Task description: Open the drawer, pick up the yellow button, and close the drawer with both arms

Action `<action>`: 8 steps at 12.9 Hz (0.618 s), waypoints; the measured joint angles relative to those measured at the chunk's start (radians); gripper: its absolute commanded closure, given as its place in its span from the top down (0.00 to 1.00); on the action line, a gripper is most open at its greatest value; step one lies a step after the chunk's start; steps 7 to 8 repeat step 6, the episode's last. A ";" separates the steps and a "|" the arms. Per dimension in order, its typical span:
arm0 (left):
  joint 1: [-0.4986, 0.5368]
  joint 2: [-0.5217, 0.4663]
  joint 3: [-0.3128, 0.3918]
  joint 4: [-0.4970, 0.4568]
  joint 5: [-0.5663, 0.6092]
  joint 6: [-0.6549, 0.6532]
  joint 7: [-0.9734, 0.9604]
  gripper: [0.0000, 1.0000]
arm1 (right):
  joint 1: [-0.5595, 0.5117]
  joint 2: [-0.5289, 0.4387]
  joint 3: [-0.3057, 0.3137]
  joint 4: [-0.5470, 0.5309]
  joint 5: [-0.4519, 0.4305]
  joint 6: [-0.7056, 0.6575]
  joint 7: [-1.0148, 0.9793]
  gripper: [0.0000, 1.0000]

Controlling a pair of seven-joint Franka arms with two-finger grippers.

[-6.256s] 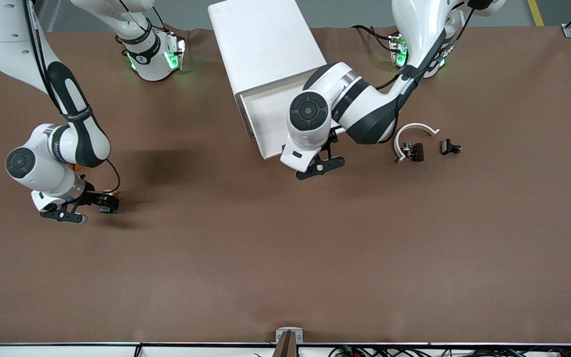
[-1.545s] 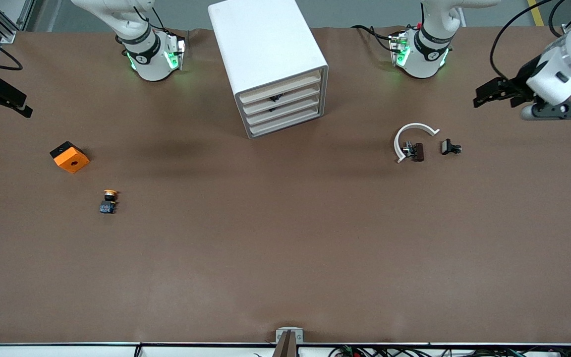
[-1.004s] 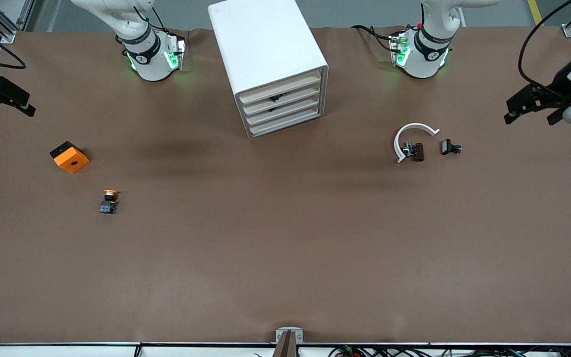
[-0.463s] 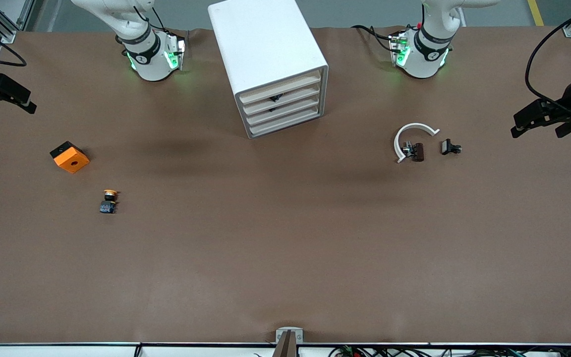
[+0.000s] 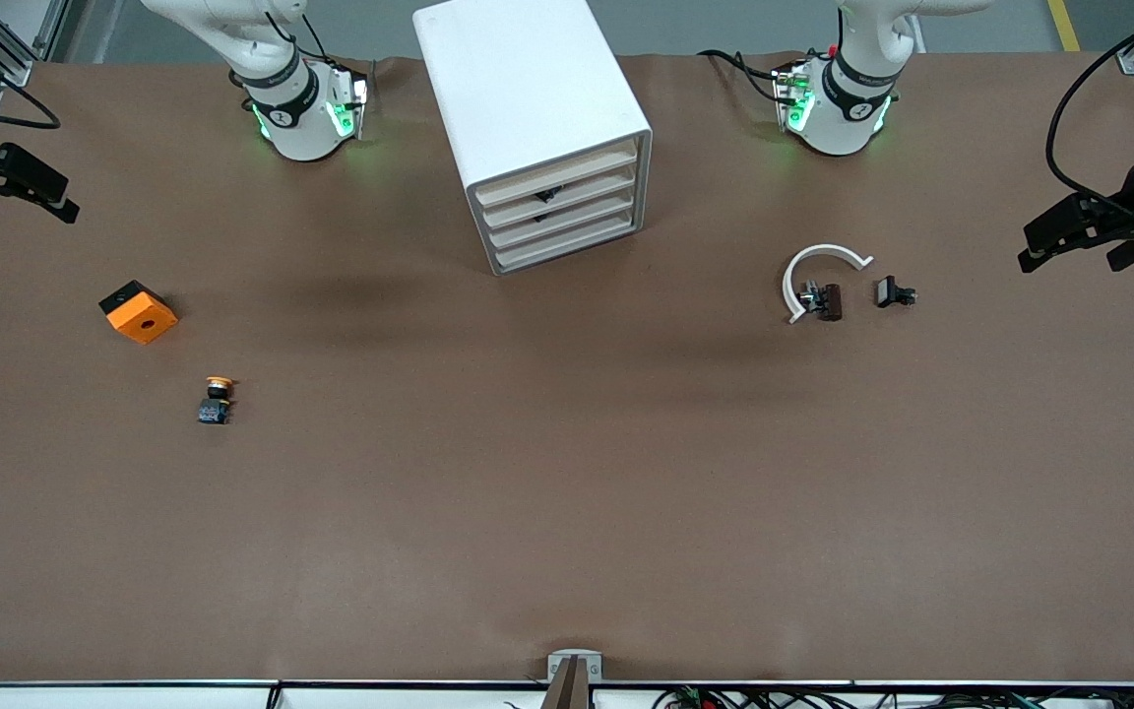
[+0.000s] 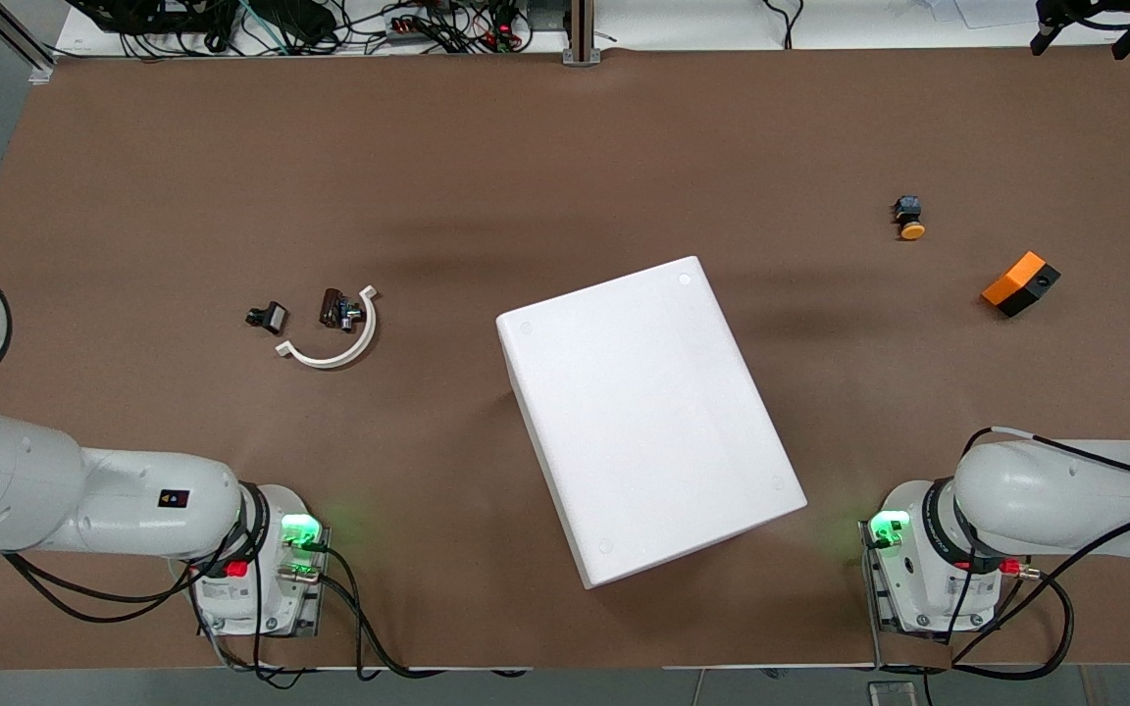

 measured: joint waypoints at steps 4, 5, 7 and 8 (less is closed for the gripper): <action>0.000 0.000 0.000 0.001 0.000 -0.006 0.000 1.00 | 0.000 0.000 0.008 0.000 0.000 0.000 0.000 1.00; 0.000 0.000 0.000 0.001 0.000 -0.009 0.000 1.00 | 0.000 0.000 0.009 0.000 0.000 0.000 0.000 1.00; 0.000 0.000 0.000 0.001 0.000 -0.010 0.000 1.00 | 0.000 0.000 0.009 0.000 0.000 0.000 0.001 1.00; 0.000 0.000 0.000 0.001 0.000 -0.010 0.000 1.00 | 0.000 0.000 0.009 0.000 0.000 0.000 0.001 1.00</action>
